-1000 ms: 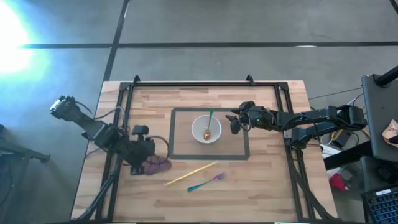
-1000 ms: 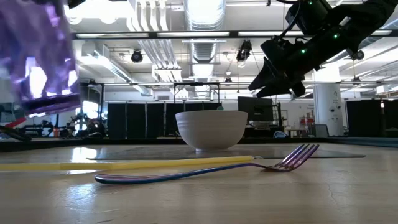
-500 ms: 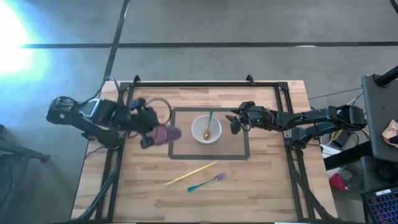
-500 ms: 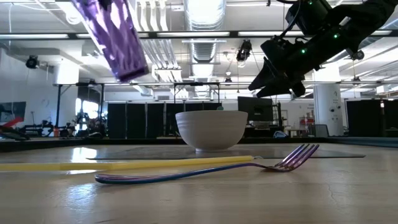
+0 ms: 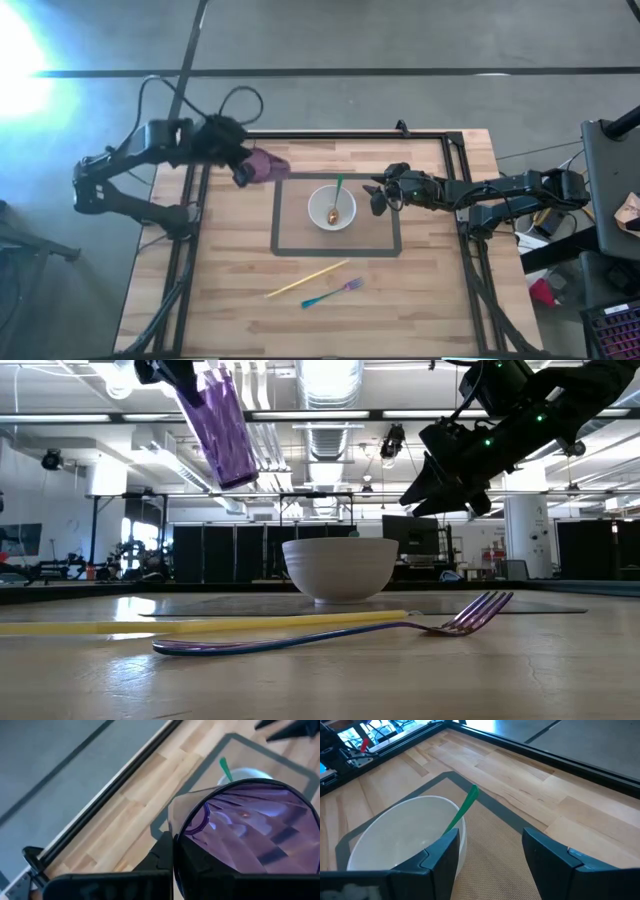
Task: Pick & Place Utensil
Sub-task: Put the purple glass on the top left of the white bowl on the brown placemat
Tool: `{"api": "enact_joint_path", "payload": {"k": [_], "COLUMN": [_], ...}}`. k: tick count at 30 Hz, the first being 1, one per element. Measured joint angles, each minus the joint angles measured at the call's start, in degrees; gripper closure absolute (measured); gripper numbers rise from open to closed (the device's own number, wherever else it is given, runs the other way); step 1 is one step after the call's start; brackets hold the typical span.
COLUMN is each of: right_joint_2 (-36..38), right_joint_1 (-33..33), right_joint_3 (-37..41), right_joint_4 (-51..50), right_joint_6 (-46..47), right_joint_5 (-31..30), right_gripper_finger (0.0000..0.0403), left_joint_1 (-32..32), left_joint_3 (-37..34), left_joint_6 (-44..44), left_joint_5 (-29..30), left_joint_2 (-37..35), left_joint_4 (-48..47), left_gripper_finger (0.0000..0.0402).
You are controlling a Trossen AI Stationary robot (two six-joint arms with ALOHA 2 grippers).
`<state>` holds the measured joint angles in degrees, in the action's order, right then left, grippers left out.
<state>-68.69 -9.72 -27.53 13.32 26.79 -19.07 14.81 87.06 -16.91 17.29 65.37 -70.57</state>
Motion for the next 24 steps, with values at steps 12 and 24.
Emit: {"api": "enact_joint_path", "payload": {"k": [12,24], "right_joint_2": [0.0,0.0], "right_joint_1": [0.0,0.0], "right_joint_3": [0.0,0.0], "right_joint_4": [0.0,0.0], "right_joint_6": [0.2,0.0], "right_joint_5": [0.0,0.0], "right_gripper_finger": [0.0193,0.0193], "left_joint_1": [14.5,18.4], "left_joint_3": [4.2,8.6], "left_joint_6": [0.8,1.4], "left_joint_5": [-12.8,-16.7], "left_joint_2": [7.6,19.5], "left_joint_4": [0.1,-7.1], "left_gripper_finger": [0.0394,0.0393]}}
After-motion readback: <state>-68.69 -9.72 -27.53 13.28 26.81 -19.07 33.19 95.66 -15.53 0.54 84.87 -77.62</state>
